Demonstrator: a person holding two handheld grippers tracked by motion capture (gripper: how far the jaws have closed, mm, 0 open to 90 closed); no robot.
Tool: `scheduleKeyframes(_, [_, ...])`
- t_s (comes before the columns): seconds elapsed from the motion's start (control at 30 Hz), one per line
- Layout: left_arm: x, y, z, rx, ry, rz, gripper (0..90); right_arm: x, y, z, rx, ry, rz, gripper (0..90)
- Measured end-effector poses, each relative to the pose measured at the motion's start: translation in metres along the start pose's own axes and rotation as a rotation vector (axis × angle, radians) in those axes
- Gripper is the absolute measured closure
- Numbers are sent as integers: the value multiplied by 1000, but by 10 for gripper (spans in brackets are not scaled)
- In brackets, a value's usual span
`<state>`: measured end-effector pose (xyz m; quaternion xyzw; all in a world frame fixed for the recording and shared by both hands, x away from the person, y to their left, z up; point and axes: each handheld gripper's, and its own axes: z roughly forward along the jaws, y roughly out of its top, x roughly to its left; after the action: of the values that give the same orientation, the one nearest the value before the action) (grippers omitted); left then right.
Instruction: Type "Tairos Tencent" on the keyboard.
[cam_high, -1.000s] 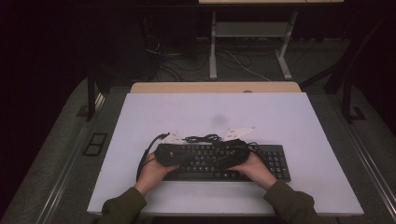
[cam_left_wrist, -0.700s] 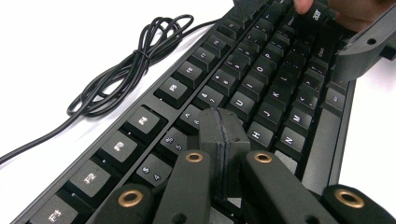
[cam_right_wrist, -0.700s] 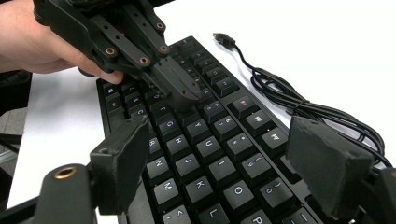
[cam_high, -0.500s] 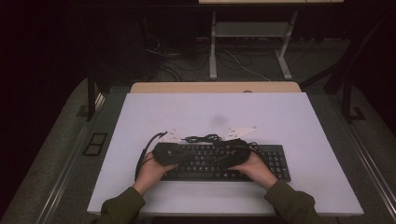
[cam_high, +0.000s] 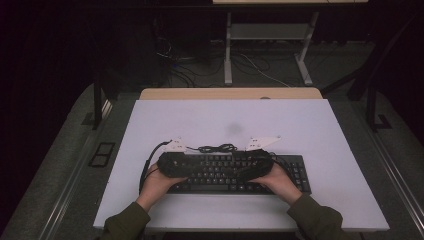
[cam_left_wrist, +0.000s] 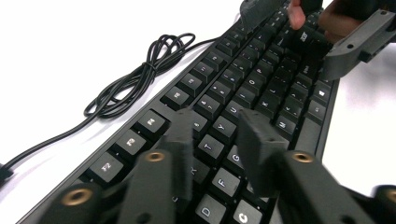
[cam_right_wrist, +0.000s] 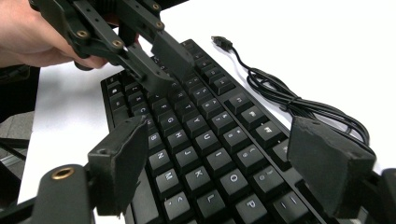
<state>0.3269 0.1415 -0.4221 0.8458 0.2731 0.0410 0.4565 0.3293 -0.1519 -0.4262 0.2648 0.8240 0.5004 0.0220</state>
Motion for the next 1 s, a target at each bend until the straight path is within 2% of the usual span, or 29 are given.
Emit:
scheduleKeyframes(0.27, [-3,-7,-14,-29,22,8,354,-1,-6,-20,-17,-21,-8,188])
scheduleKeyframes(0.43, [-6,-11,-22,-45,39,18,261,-1,-12,-38,-34,-40,-5,182])
scheduleKeyframes(0.67, [-8,-18,-32,-60,61,8,186,-5,-24,-59,-48,-72,3,181])
scheduleKeyframes(1.0, [-11,-24,-36,-54,61,4,153,-9,-45,-92,-63,-127,23,176])
